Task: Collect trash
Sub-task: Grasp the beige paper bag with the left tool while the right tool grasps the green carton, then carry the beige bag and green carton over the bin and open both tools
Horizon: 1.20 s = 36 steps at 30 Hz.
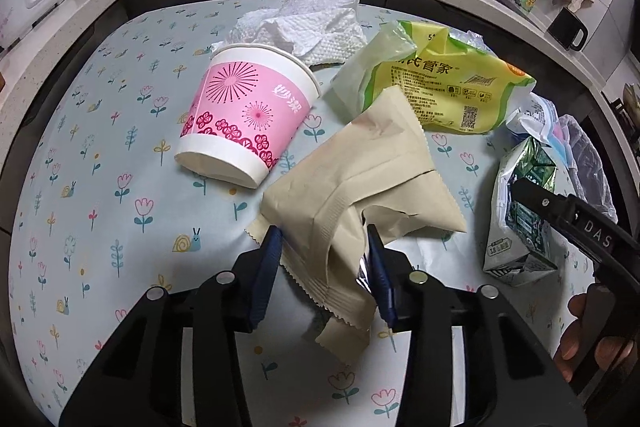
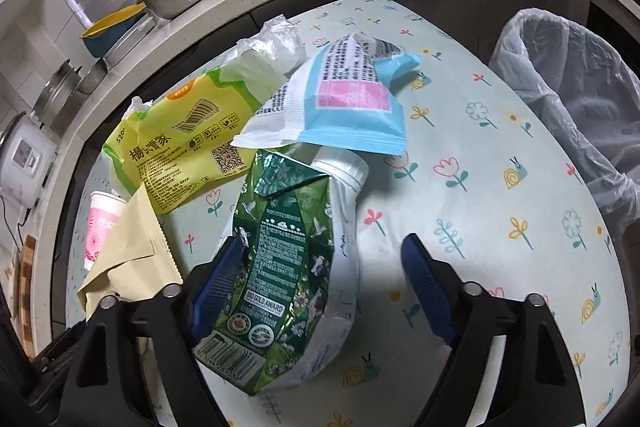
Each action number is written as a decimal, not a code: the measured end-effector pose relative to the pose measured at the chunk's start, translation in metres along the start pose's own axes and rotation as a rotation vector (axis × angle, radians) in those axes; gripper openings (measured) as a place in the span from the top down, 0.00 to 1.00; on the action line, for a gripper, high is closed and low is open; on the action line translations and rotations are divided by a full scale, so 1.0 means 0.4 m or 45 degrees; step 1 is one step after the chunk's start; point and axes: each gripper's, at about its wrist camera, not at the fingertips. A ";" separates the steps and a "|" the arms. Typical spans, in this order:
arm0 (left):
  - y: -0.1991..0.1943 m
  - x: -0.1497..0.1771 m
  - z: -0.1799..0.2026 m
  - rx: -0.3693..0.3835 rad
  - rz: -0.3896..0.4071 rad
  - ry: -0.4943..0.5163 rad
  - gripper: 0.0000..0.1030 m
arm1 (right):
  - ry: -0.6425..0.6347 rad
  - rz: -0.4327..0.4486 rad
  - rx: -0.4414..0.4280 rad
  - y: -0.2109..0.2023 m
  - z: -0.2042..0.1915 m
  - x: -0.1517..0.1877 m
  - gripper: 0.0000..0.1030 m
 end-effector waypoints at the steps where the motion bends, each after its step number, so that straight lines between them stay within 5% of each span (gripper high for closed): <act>1: 0.002 -0.002 0.004 -0.001 -0.001 0.001 0.61 | -0.006 -0.001 -0.013 0.002 -0.005 0.000 0.37; 7: 0.004 -0.012 0.033 0.016 -0.012 0.009 0.61 | -0.016 -0.039 -0.142 0.002 -0.043 0.004 0.81; 10: -0.005 -0.012 0.044 0.018 -0.008 0.019 0.62 | -0.045 -0.040 -0.175 -0.020 -0.068 0.008 0.89; 21: -0.068 0.001 0.069 0.028 0.013 0.013 0.68 | -0.104 0.059 -0.229 -0.155 -0.091 0.004 0.91; 36: -0.171 -0.012 0.176 0.079 0.112 0.087 0.70 | -0.054 0.228 -0.179 -0.324 0.021 -0.023 0.91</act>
Point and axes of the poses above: each gripper's, at about its wrist camera, not at the fingertips, and y roughly the way its jaws point, z to its right, x to its underside, and after that the axes turned 5 degrees about z, right-handed
